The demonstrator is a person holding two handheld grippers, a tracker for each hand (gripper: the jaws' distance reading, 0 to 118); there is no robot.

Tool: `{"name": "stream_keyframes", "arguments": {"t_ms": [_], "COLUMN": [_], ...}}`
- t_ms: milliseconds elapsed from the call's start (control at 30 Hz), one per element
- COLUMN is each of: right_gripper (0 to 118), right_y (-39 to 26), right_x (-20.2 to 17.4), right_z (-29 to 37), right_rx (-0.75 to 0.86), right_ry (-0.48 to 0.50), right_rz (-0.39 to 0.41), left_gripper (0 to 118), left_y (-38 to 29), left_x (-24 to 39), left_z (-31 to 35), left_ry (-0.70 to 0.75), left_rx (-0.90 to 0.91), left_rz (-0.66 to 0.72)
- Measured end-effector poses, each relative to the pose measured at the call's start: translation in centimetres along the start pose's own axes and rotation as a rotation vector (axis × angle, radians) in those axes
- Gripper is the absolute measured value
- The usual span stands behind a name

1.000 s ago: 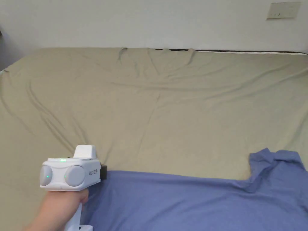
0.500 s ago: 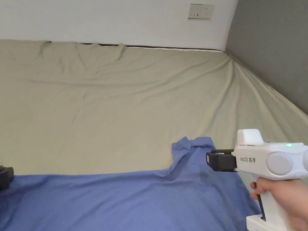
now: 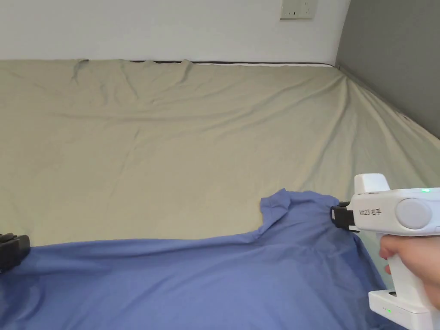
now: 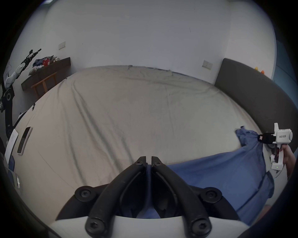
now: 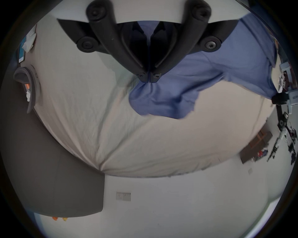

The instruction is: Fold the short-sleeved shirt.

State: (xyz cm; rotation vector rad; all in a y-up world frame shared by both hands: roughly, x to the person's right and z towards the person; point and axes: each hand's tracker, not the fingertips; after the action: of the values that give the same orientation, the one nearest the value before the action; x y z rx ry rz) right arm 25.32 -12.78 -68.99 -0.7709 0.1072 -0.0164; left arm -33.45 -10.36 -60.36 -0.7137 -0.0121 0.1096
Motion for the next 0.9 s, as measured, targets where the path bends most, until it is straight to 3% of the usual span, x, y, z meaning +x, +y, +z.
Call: {"name": "stream_keyframes", "arguments": {"t_ms": [100,133,233,267,433,600,667,767,900], "right_gripper": [2,2,2,2,2,2,2,2,2], "right_y": [-0.4,-0.3,-2.1,-2.8,-8.8,-16.0,-19.3,-21.4,-23.7], "right_x": [-0.4,0.4,0.4,4.5,8.1,11.4,0.5,-0.4,-1.6], "right_z": [1.5,8.7,15.0,12.3,16.7,15.5,23.2,23.2,23.0], "right_rx": [0.060,0.071,0.099,0.108,0.045,-0.085,-0.128,-0.144,-0.193], "right_ry": [0.017,0.019,0.036,0.040,0.048,0.000,-0.021,-0.027,-0.067], "right_rz": [0.019,0.025,0.063,0.082,0.100,0.210,0.202,0.169,0.187], "left_gripper": [2,2,2,2,2,2,2,2,2], "left_y": [0.1,-0.1,-1.7,-2.6,-8.9,-15.1,-16.9,-18.3,-19.4], "left_x": [-0.2,-0.4,-1.2,-1.6,-2.6,-2.7,-2.8,-3.4,-3.9], "left_z": [4.2,5.9,10.6,12.1,16.2,17.2,16.7,15.9,14.6], "left_ry": [-0.020,-0.031,-0.053,-0.059,-0.078,-0.090,-0.084,-0.067,-0.010], "left_rx": [0.047,0.058,0.074,0.073,0.003,-0.076,-0.110,-0.138,-0.202], "left_rz": [-0.002,-0.002,0.003,0.004,-0.005,0.010,0.030,0.057,0.072]}}
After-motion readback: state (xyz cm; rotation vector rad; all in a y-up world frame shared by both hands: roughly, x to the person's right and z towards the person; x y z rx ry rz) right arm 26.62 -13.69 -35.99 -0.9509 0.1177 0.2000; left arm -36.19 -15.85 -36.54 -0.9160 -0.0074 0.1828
